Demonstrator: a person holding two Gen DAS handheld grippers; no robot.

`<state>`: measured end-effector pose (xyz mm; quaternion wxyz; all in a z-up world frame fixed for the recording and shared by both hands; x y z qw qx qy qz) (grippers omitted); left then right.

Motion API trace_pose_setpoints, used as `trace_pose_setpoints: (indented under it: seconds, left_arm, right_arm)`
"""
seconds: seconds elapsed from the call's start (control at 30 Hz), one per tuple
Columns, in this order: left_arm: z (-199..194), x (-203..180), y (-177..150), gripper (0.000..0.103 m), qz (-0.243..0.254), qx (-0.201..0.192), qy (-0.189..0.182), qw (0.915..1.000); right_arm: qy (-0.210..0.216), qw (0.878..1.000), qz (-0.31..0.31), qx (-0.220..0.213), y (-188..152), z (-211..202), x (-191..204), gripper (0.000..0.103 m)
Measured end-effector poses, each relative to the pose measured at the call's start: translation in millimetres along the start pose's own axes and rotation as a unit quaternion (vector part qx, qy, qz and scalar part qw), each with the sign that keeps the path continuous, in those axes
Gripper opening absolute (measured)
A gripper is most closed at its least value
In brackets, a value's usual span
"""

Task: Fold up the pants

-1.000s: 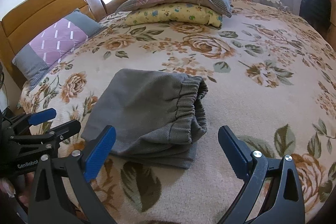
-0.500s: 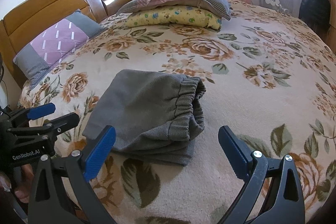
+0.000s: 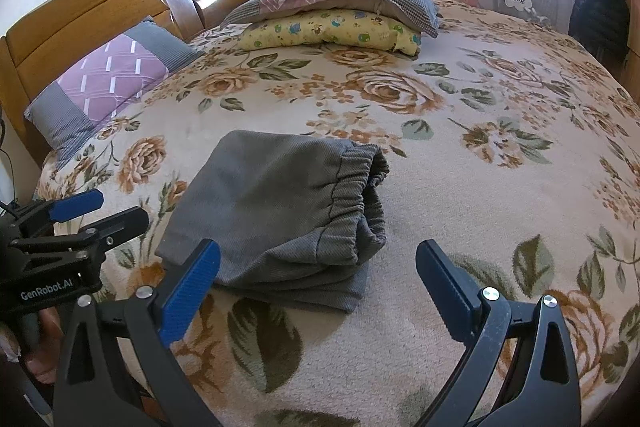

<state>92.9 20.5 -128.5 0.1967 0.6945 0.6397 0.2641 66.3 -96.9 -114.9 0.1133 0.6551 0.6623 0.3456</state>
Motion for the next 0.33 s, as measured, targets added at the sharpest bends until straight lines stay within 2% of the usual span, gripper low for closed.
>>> trace_pose_setpoints:
  seconds: [0.33]
  left_arm:
    - [0.1, -0.4, -0.4, 0.080, 0.000, 0.003, -0.001, 1.0000]
  right_arm:
    - [0.000, 1.000, 0.000, 0.000, 0.1, -0.9, -0.9, 0.099]
Point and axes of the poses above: each gripper's, at about its wrist camera, not at the fingertips, and z roughly the way its jaws point, x to its left, y to its top, the point moved 9 cm from there along z, roughly the way its jaws point, and after that the axes turned 13 degrees about z, right-handed, at the moved point
